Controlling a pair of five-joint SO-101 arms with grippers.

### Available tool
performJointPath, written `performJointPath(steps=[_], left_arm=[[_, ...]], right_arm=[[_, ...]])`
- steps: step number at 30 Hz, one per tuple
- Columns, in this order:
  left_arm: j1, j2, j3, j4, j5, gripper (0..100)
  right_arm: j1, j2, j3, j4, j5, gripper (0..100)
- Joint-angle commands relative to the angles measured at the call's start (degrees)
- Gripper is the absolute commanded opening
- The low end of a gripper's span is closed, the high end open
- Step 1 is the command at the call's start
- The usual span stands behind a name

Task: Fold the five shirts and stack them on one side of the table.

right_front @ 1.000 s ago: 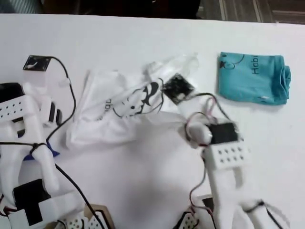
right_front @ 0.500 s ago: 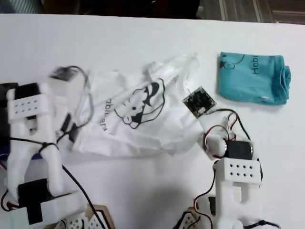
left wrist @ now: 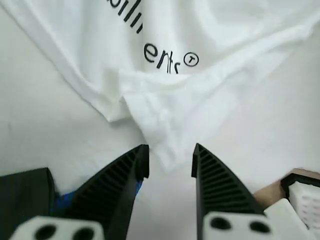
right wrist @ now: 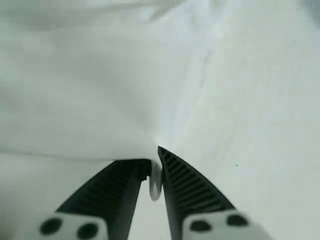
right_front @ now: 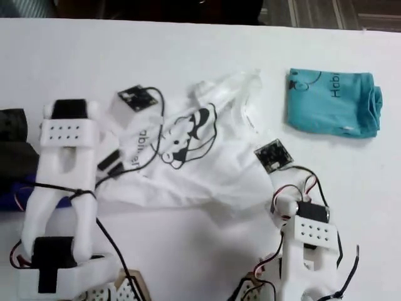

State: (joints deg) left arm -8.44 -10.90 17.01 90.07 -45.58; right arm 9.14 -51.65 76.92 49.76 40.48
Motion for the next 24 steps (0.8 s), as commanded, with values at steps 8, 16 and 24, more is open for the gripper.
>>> performJointPath(steps=[8, 16, 24], left_arm=[[2.55, -2.02, 9.89, -12.57, 9.14, 17], [2.37, -2.37, 16.04, -8.18, 9.23, 16], [2.02, -2.55, 8.31, 9.05, 2.11, 16]], right_arm=[[0.4, -1.63, 4.75, -7.87, -4.48, 1.9], [-0.66, -1.63, 4.84, -8.4, -4.48, 1.9], [-0.66, -1.63, 4.92, -8.57, -4.48, 1.9]])
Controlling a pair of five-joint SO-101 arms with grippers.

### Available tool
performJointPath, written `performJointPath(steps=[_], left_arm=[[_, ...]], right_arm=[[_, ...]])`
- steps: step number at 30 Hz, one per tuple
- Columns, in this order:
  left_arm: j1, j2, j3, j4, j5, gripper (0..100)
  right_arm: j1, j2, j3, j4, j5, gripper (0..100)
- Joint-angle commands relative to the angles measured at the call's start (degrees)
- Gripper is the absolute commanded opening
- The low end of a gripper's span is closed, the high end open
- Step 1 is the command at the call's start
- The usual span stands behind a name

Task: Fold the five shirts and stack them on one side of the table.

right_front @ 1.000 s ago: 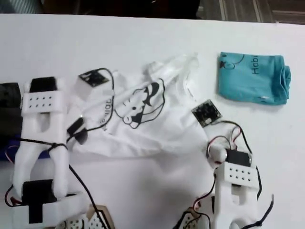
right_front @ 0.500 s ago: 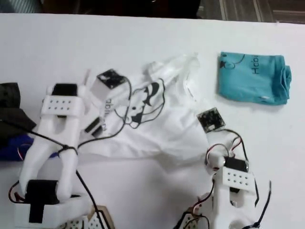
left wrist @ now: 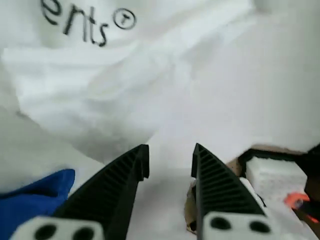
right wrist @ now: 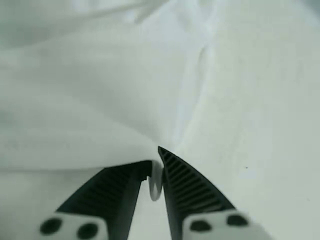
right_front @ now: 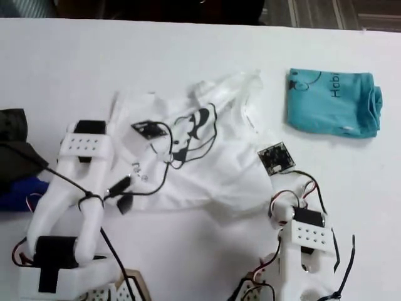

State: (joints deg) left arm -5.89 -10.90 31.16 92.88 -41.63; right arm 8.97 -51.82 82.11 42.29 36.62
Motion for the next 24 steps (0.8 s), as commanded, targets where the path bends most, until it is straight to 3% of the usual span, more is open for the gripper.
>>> performJointPath(steps=[1, 4, 7, 10, 14, 17, 24], left_arm=[[-0.62, -2.55, -8.75, 7.38, -1.93, 16], [-0.62, -2.02, -17.19, 3.43, 2.37, 16], [-0.26, -0.88, -16.31, -9.05, 10.81, 16], [-0.35, 2.55, -9.63, -16.97, 8.62, 16], [-1.85, 7.65, -4.0, -21.54, 5.71, 16], [-2.73, 8.88, -3.65, -20.13, 5.45, 16], [-3.16, 9.05, -3.03, -4.92, 0.53, 16]], right_arm=[[-0.48, -1.45, -0.26, -1.19, -0.62, 1.9], [-0.48, -1.45, -0.18, -1.19, -0.62, 1.9], [-0.57, -1.45, -0.18, -1.36, -0.62, 1.9], [-0.57, -1.45, 0.09, -1.71, -0.62, 1.9], [-0.57, -1.45, 0.09, -1.63, -0.62, 1.9], [-0.57, -1.45, 0.09, -1.63, -0.62, 1.9], [-0.57, -1.45, 0.09, -1.54, -0.62, 1.9]])
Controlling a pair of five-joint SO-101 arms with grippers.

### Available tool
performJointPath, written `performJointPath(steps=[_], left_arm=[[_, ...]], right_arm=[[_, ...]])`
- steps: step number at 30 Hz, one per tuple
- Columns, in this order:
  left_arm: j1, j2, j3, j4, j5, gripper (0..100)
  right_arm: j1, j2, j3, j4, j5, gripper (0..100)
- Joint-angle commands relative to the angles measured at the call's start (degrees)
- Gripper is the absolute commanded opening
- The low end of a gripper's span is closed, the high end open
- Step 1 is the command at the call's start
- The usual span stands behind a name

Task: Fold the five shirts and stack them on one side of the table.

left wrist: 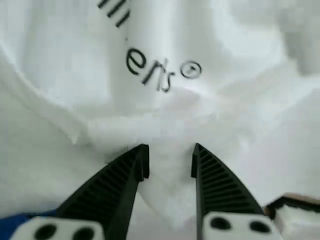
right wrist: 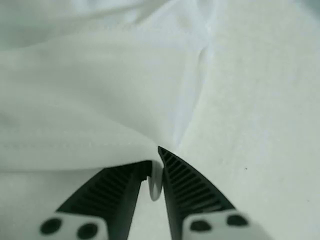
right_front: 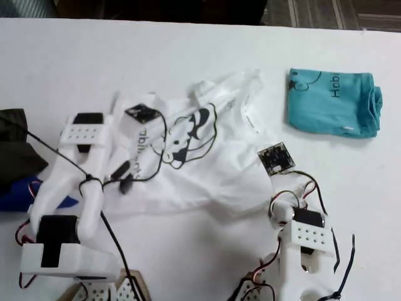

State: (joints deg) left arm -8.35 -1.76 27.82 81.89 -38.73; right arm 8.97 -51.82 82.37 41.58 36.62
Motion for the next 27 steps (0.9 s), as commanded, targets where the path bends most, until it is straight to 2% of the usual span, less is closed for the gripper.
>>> performJointPath(steps=[1, 7, 12, 14, 16, 21, 27], left_arm=[[-0.7, -0.26, 1.1, 8.09, -3.16, 16], [-0.7, -0.26, 3.3, 16.97, -9.23, 10], [-0.18, -0.26, -0.04, 17.93, -10.99, 10], [0.62, -0.26, -1.1, 17.41, -10.99, 14], [1.41, -0.26, -1.01, 16.0, -10.99, 18], [2.81, -0.26, 2.51, 11.43, -12.04, 17], [2.81, -0.26, 12.44, -4.04, -11.08, 15]], right_arm=[[-0.57, -1.45, -0.18, -0.84, -0.62, 1.9], [-0.57, -1.45, -0.18, -0.84, -0.62, 1.9], [-0.57, -1.45, -0.18, -0.84, -0.62, 1.9], [-0.57, -1.45, -0.18, -0.84, -0.62, 1.9], [-0.57, -1.45, -0.18, -0.84, -0.62, 1.9], [-0.57, -1.45, -0.18, -0.84, -0.62, 1.9], [-0.57, -1.45, -0.18, -0.84, -0.62, 1.9]])
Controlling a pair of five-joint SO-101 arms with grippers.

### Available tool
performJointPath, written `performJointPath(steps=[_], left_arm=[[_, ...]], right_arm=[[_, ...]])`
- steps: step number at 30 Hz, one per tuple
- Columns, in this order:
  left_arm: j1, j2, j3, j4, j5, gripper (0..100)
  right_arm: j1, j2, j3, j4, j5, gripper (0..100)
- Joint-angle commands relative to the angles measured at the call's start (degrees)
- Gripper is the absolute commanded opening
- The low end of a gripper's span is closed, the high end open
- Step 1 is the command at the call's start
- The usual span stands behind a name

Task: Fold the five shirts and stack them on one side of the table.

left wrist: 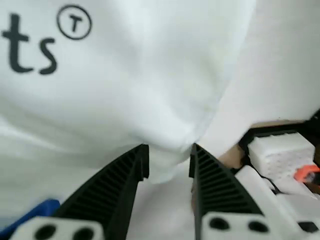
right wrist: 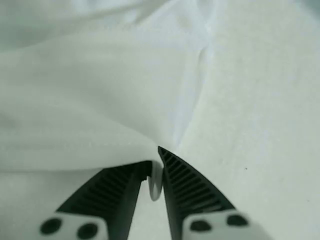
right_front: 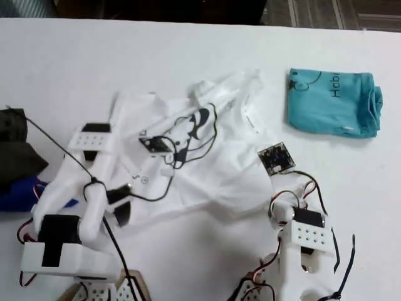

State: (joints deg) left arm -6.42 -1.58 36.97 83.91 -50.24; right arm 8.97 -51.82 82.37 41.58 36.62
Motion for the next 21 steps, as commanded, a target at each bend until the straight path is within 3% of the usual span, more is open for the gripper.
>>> performJointPath(steps=[1, 13, 17, 20, 21], left_arm=[[1.05, -0.44, 4.79, -7.47, 0.88, 15], [1.49, 0.0, 9.54, -19.25, 1.49, 17], [1.49, 0.0, 9.27, -21.89, 1.58, 14], [1.49, -0.09, 8.57, -20.84, 1.58, 1], [1.49, -0.35, 8.57, -20.48, 1.58, 4]], right_arm=[[-0.57, -1.45, -0.18, -0.84, -0.62, 1.9], [-0.57, -1.45, -0.18, -0.84, -0.62, 1.9], [-0.66, -1.45, -0.18, -0.84, -0.62, 1.9], [-0.66, -1.45, -0.18, -0.92, -0.62, 1.9], [-0.66, -1.45, -0.18, -0.92, -0.62, 1.9]])
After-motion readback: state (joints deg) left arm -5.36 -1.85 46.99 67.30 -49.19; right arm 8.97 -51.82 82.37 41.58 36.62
